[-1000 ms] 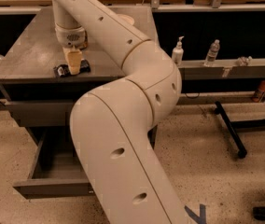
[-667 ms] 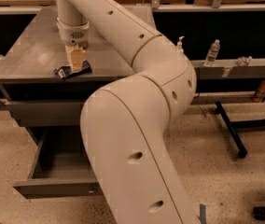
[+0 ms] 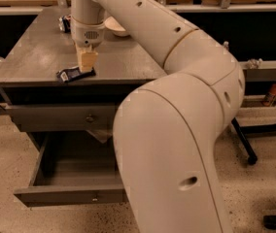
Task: Place rxbar blueberry into middle drawer
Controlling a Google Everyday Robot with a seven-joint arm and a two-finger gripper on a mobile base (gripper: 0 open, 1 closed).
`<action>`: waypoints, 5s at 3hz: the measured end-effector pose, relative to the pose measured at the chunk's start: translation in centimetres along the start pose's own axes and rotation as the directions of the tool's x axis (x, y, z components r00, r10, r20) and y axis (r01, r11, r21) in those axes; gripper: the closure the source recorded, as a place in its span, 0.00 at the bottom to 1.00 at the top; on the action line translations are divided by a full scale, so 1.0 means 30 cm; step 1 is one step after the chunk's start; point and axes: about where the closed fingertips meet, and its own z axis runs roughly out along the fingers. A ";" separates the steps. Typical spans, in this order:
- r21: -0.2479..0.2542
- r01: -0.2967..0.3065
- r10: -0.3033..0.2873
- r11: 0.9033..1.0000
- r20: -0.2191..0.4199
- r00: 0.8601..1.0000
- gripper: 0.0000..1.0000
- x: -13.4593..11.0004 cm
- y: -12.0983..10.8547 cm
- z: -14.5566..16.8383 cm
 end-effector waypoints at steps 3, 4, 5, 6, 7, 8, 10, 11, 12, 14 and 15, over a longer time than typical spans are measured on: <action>0.019 -0.012 0.013 1.000 -0.023 1.000 0.39 -0.032 -0.039 0.021; 0.016 -0.005 0.006 1.000 -0.038 0.999 0.16 -0.050 -0.052 0.060; 0.025 -0.004 0.005 1.000 -0.051 0.999 0.00 -0.056 -0.055 0.073; 0.023 -0.025 0.027 0.999 -0.072 0.997 0.02 -0.033 -0.055 0.106; 0.015 -0.040 0.041 0.999 -0.091 0.995 0.13 -0.009 -0.054 0.140; 0.002 -0.051 0.051 0.999 -0.107 0.993 0.29 0.012 -0.049 0.181; -0.005 -0.052 0.051 0.999 -0.113 0.992 0.70 0.012 -0.045 0.191; -0.005 -0.052 0.051 0.999 -0.113 0.992 0.93 0.010 -0.047 0.179; -0.005 -0.052 0.051 0.999 -0.113 0.992 1.00 0.010 -0.047 0.179; 0.045 -0.061 0.062 0.997 -0.033 0.998 1.00 0.014 -0.018 0.044; 0.150 -0.084 0.069 0.985 0.099 0.993 1.00 0.024 0.058 -0.235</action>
Offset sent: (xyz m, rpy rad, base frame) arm -0.0033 0.0002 0.0122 -0.0379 0.0132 -0.0154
